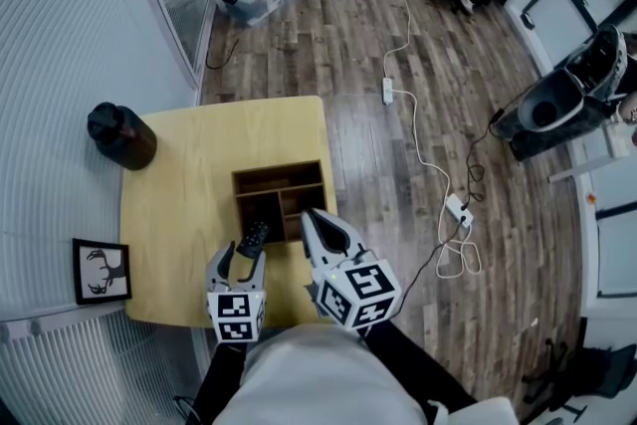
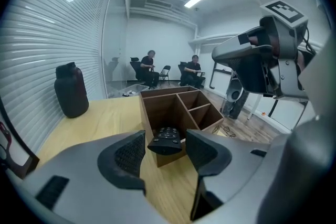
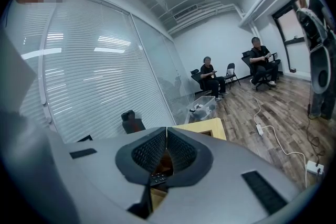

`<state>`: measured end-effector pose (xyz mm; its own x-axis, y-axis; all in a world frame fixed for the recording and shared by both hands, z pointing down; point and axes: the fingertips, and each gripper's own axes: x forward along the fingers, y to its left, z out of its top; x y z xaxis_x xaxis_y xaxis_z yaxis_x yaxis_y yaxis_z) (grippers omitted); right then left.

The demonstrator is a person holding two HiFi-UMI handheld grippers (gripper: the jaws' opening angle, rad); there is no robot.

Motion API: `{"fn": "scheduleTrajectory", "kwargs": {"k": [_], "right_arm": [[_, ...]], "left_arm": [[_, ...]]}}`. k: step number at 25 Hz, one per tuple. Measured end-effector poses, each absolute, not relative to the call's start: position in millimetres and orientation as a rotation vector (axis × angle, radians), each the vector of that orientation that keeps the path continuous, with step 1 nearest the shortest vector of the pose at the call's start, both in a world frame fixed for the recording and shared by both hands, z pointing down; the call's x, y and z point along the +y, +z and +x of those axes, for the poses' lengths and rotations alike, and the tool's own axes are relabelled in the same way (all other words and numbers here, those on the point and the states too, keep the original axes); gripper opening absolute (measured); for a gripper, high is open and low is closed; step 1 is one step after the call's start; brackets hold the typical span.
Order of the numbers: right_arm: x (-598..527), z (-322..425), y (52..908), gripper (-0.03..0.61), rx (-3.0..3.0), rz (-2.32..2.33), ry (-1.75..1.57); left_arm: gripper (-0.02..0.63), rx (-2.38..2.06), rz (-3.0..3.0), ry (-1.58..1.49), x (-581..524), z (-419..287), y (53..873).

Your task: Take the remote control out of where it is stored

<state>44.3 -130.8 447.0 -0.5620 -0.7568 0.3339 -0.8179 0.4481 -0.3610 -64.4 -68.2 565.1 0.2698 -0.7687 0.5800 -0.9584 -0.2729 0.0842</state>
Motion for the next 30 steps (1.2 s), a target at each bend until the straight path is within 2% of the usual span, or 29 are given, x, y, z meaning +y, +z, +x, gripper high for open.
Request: {"fn": "scheduleTrajectory", "kwargs": {"k": [30], "right_arm": [[-136.7, 47.6, 449.8, 0.006, -2.541, 1.448, 0.744]], "left_arm": [[0.219, -1.516, 2.107, 0.633, -70.1, -64.4, 583.6]]}}
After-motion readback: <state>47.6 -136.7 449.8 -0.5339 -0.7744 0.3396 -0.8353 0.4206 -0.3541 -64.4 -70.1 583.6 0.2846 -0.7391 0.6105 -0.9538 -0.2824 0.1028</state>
